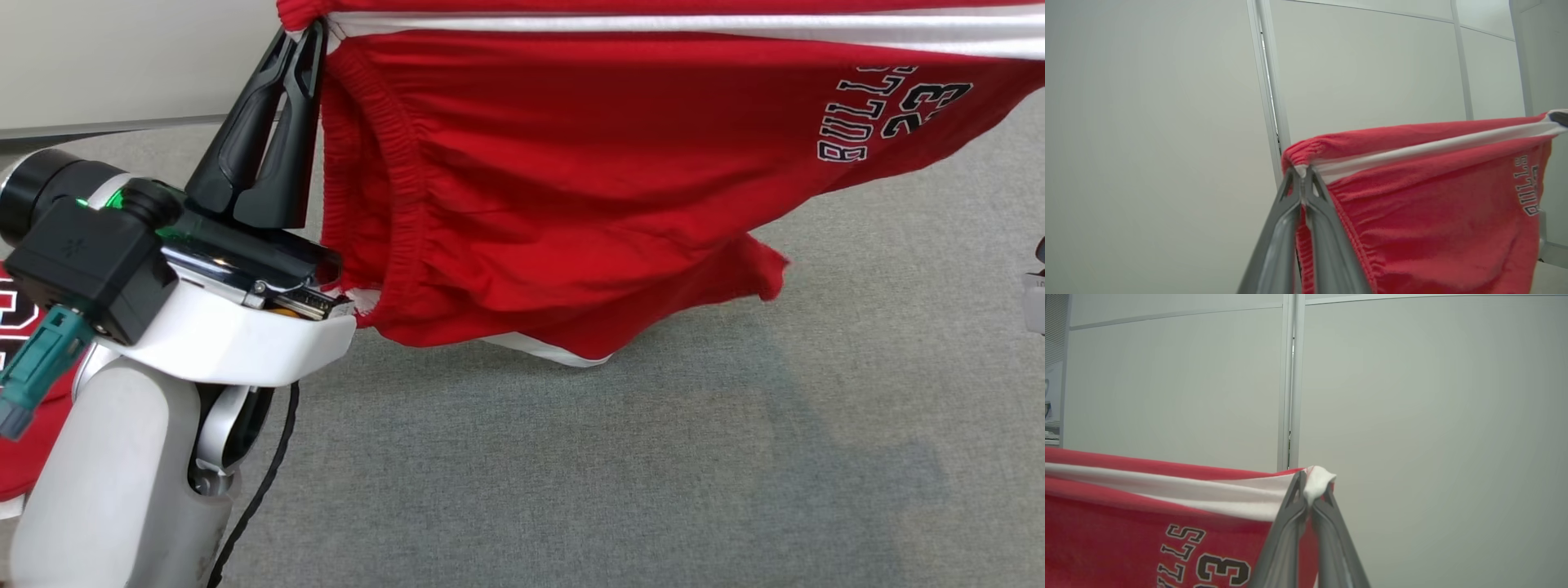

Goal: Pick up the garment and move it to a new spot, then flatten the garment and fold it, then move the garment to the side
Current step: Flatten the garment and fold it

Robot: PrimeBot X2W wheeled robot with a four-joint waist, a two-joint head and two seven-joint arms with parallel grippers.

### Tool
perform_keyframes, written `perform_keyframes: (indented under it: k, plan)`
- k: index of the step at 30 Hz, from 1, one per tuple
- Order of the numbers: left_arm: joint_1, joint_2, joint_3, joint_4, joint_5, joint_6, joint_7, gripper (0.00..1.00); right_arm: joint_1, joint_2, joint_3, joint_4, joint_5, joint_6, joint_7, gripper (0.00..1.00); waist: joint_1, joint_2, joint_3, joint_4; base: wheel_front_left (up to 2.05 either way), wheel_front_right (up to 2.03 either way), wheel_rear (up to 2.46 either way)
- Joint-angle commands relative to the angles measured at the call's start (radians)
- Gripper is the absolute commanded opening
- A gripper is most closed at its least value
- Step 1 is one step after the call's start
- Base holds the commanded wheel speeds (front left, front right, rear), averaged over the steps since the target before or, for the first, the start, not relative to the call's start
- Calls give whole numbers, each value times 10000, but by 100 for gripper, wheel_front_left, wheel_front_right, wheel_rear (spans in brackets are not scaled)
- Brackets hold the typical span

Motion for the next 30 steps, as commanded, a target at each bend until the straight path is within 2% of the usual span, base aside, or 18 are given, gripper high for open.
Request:
perform_keyframes:
  k: [1,6,11,17,22,26,27,30]
  plan:
    - [-151,12,146,-60,-109,143,34,0,38,70,-135,-98,-19,-24,160,0,0,0,-44,-27,0,0,0]
    - [-353,-147,139,54,-322,166,20,0,-196,286,-291,77,144,-24,466,0,0,0,125,-26,0,0,0]
    - [-1557,-432,217,1150,-789,-229,-193,0,-1442,353,-349,871,131,-25,503,0,0,0,674,16,0,0,0]
    - [-4205,-804,361,3637,-992,-697,-860,0,-4340,181,246,2659,136,-24,320,0,0,0,1453,92,0,0,0]
    - [-6222,-1087,278,6191,-816,-1026,-1775,0,-6714,403,938,4644,142,-22,-283,0,0,0,1773,65,0,0,0]
    - [-7141,-1256,164,8185,-711,-1205,-2144,0,-7880,759,1680,6383,115,-18,-922,0,0,0,1840,-22,0,0,0]
    - [-7141,-1256,164,8185,-711,-1205,-2144,0,-7880,759,1680,6383,115,-18,-922,0,0,0,1840,-22,0,0,0]
    - [-7271,-1431,156,9581,-731,-1289,-2268,0,-8100,1036,2209,7794,327,-18,-1347,0,0,0,1893,-105,0,0,0]
